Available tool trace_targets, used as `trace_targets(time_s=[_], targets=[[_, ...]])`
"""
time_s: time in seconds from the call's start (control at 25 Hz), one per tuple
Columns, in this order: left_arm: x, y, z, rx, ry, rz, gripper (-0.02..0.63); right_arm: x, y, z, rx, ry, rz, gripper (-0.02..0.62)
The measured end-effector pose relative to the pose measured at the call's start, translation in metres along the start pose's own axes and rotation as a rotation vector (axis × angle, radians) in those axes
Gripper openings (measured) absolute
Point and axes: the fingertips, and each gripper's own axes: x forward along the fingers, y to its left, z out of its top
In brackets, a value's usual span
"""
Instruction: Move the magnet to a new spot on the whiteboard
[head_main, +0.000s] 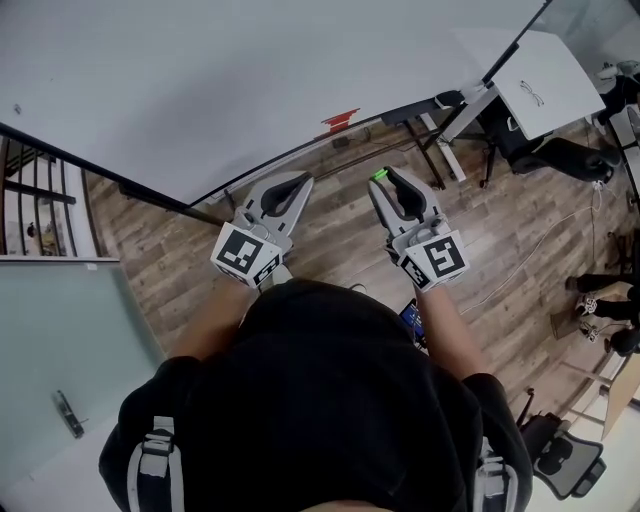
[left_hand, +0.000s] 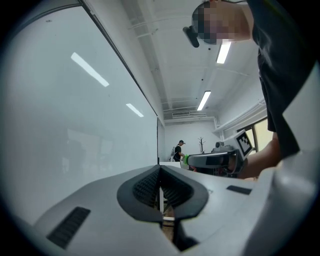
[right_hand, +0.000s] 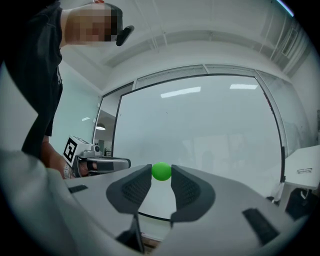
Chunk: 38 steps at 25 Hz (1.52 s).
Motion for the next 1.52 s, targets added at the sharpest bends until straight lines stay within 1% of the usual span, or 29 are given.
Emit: trace_targets(time_s=[0.2,0.52,0.76,0.96,1.12,1.32,1.52], targets=[[0.032,-0.036,0.005,0.008,-0.01,-0.006,0.002,-0.034,-0.029,0.003,0.003,-0.009,-0.002,0.12],[0.074,-0.084,-0.004,0.011,-0.003,0.002,0.002,-0.081,-0.066,0.001,-0.005,-0.008,0.014,0.12],[0.103,-0.111,-0.001,0.021,0.009,-0.029,0.002,-0.111,-0.095,0.004,0.0,-0.025,-0.023,0.12],[0.13,-0.113,-0.001,0.018,0.006,-0.056,0.002,-0.116,-0.119,0.004,0.006,-0.033,-0.054,0.118],[0.158,-0.107,-0.003,0.023,-0.003,-0.083,0.002,-0.111,-0.142,0.003,-0.002,-0.029,-0.078,0.12],[0.193,-0.09,-0.004,0.003,-0.024,-0.103,0.002,-0.097,-0.174,0.001,-0.012,-0.009,-0.101,0.12],[0.231,-0.063,-0.001,-0.001,-0.025,-0.106,0.002,-0.071,-0.207,0.002,0.01,0.002,-0.12,0.12]])
